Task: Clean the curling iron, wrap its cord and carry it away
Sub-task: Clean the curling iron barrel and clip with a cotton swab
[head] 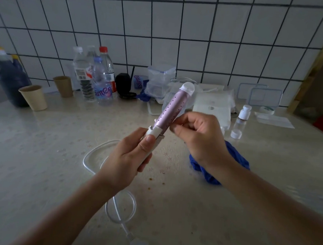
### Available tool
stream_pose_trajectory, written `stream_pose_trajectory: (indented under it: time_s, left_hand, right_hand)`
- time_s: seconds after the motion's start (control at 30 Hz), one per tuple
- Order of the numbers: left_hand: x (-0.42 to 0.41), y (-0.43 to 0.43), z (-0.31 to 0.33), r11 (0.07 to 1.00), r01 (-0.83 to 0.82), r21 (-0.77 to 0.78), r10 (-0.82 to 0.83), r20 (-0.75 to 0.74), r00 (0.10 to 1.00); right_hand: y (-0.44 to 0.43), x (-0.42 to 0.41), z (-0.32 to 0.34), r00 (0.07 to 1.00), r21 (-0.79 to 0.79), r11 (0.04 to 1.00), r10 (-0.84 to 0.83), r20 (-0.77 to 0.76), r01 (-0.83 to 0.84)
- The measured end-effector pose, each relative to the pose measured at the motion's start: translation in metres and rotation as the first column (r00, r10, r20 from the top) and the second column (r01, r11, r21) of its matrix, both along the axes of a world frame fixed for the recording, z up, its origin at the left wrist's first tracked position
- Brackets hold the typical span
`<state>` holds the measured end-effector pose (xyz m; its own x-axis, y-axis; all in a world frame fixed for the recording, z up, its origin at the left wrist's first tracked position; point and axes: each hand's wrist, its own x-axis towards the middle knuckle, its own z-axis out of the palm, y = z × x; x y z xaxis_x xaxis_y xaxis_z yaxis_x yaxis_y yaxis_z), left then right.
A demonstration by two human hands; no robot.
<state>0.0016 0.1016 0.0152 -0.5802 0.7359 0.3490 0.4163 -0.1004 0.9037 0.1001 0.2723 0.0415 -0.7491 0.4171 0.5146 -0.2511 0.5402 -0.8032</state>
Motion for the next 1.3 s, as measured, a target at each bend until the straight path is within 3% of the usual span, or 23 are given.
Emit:
stream_pose_trajectory:
  time_s: [0.17,0.33,0.53,0.7,0.87,1.07,1.17,1.3]
  left_hand:
    - [0.000,0.000,-0.002,1.000,0.002,-0.011,-0.003,-0.030,1.000]
    - [-0.002,0.001,-0.002,0.999,0.019,0.026,-0.019,0.022,1.000]
    - [-0.005,0.000,-0.005,1.000,0.021,0.007,-0.021,-0.006,1.000]
    - [-0.007,0.001,-0.002,0.999,0.028,0.038,-0.029,0.035,0.999]
    - [-0.005,0.000,-0.001,1.000,0.024,0.000,-0.024,0.007,1.000]
    - [-0.009,0.000,-0.005,1.000,0.016,-0.007,-0.015,0.034,0.999]
    - [-0.011,0.000,-0.008,1.000,0.024,-0.016,-0.023,0.025,0.999]
    - [-0.011,0.000,-0.011,0.997,0.038,-0.069,-0.040,-0.033,0.999]
  right_hand:
    - [0.026,0.003,0.025,0.981,-0.137,0.987,-0.110,-0.161,0.088]
    - [-0.002,0.000,-0.004,1.000,0.007,1.000,-0.007,0.003,0.007]
    - [0.029,0.004,0.021,0.979,-0.088,0.990,-0.122,-0.163,0.109]
    - [0.000,0.003,-0.008,1.000,0.000,1.000,-0.017,-0.019,0.017]
    - [0.023,0.006,0.012,0.984,-0.079,0.989,-0.131,-0.122,0.122]
    - [0.029,0.035,-0.004,0.966,-0.066,0.970,-0.239,-0.096,0.234]
    - [0.036,0.061,-0.025,0.965,0.030,0.965,-0.259,-0.046,0.260]
    - [0.037,0.100,-0.068,0.958,0.221,0.951,-0.249,0.143,0.215]
